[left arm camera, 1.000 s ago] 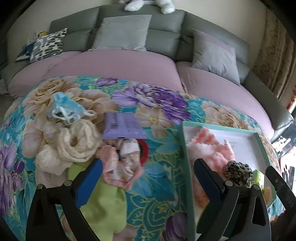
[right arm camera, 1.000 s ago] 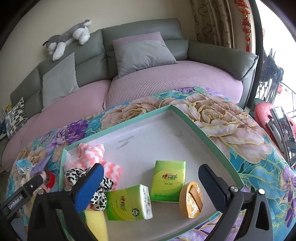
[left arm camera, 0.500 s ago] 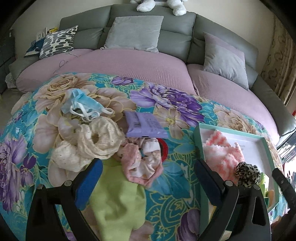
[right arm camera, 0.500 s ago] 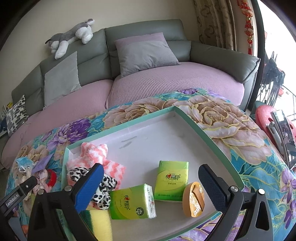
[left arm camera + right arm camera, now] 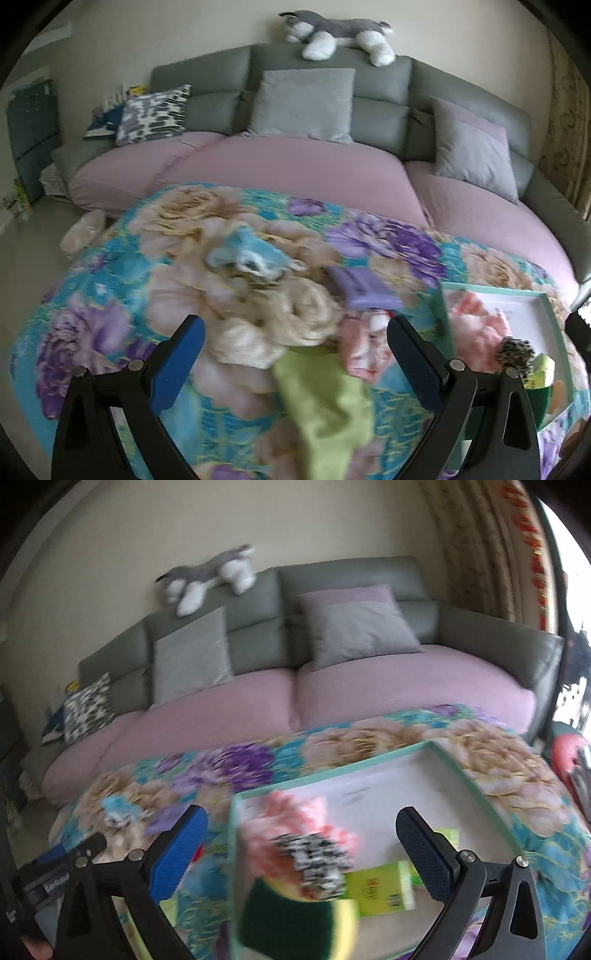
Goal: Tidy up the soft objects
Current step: 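Move both tools back from the tray toward the pile of items, then grasp the pink patterned cloth with the right tool while the left tool grasps the cream lace fabric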
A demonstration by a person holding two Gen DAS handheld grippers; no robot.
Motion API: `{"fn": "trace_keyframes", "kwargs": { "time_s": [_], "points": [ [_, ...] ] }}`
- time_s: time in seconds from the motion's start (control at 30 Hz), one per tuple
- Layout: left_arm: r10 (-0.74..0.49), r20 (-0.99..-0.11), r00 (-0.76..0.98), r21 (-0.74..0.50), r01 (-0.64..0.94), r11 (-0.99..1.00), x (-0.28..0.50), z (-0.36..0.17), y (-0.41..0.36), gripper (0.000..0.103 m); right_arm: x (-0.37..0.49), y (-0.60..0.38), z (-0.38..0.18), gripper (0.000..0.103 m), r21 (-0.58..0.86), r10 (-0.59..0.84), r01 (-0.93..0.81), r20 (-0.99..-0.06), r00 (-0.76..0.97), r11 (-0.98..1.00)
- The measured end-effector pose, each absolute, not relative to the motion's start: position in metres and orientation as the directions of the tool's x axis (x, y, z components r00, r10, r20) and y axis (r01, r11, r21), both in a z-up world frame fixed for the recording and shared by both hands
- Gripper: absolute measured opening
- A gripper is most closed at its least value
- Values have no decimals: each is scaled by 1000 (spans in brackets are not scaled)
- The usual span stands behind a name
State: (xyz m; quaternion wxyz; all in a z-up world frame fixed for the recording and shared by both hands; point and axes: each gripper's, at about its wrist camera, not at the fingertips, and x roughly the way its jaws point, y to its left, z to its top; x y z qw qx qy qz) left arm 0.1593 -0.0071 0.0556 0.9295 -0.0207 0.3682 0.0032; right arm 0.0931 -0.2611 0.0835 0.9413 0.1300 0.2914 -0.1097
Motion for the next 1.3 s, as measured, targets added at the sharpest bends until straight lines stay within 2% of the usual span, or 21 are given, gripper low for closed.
{"fn": "trace_keyframes", "kwargs": {
  "time_s": [0.37, 0.63, 0.97, 1.23, 1.3],
  "points": [
    [58, -709, 703, -62, -144, 988, 159, 45, 56, 99, 120, -186, 59, 103, 99, -51, 146, -634, 771, 984],
    [62, -749, 660, -91, -194, 977, 166, 26, 89, 99, 134, -148, 39, 103, 101, 35, 45, -671, 741, 994],
    [20, -780, 625, -135, -201, 970, 172, 10, 102, 99, 145, -117, 13, 103, 124, 107, -25, -716, 690, 992],
    [-54, -778, 626, -215, -184, 959, 185, 2, 101, 99, 156, -112, 1, 103, 113, 90, -11, -723, 684, 994],
    [-107, -780, 616, -257, -160, 953, 193, -2, 96, 99, 161, -116, -1, 101, 125, 90, 2, -723, 685, 992]
  ]
}}
